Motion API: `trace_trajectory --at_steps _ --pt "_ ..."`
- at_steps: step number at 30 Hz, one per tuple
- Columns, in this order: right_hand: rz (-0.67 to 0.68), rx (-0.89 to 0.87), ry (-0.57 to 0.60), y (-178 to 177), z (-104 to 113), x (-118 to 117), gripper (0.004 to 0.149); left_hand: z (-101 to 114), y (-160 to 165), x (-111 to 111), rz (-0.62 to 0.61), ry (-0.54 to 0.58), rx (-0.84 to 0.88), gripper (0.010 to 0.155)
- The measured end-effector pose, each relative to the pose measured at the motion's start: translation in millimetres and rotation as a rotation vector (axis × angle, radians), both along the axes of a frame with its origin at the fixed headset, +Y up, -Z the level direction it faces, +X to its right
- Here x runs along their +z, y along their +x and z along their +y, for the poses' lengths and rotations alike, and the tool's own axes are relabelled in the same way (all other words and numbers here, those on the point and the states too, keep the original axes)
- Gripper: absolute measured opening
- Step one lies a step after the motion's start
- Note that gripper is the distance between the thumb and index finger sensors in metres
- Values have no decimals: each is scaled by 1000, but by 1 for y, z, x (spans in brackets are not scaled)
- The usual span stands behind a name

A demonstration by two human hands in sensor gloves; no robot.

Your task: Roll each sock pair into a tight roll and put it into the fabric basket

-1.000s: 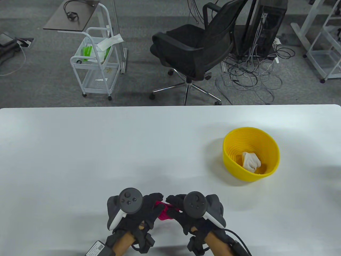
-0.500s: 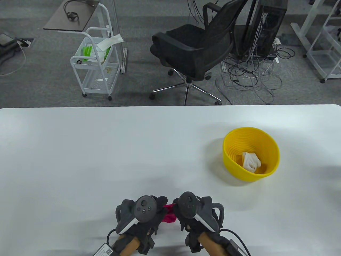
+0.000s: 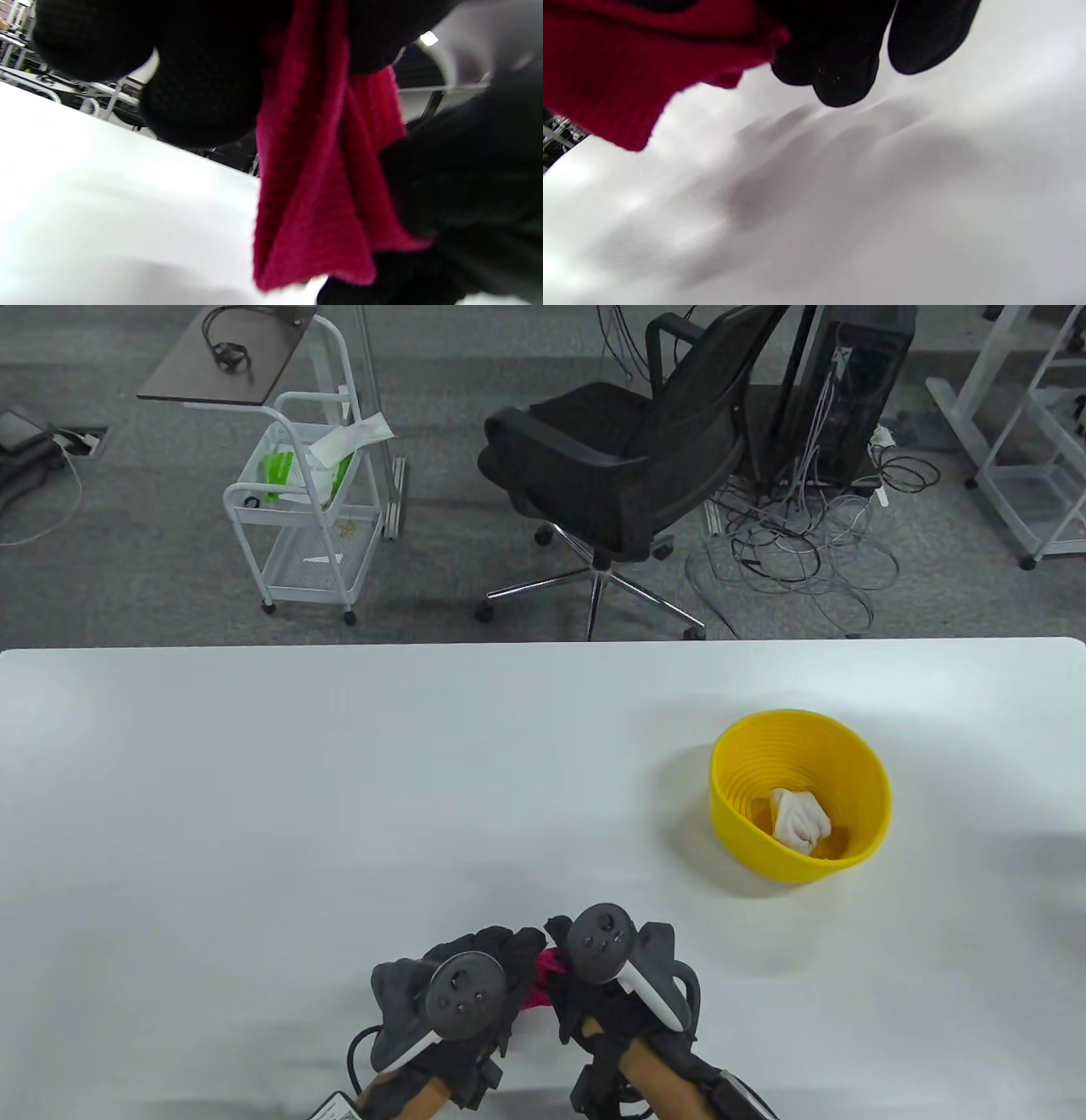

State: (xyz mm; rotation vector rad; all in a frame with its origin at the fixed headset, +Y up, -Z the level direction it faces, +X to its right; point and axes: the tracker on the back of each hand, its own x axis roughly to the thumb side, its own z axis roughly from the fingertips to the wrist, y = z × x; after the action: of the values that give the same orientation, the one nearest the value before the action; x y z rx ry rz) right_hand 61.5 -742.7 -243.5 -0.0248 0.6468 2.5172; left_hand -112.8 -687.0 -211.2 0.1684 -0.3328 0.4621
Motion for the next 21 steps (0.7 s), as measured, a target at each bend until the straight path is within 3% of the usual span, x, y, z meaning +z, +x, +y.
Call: trace_trajectory --at_steps 2,6,11,21 --pt "-24 -126 -99 4 -4 -3 59 6 -2 2 -14 54 34 41" --pt "-114 -395 -149 11 -1 -4 51 10 -15 -2 20 33 137 41" --pt "-91 -707 -232 20 4 -5 49 5 -37 -13 79 -16 297 41" --pt "90 -884 -284 13 13 -2 45 -14 -52 -28 130 -110 371 46"
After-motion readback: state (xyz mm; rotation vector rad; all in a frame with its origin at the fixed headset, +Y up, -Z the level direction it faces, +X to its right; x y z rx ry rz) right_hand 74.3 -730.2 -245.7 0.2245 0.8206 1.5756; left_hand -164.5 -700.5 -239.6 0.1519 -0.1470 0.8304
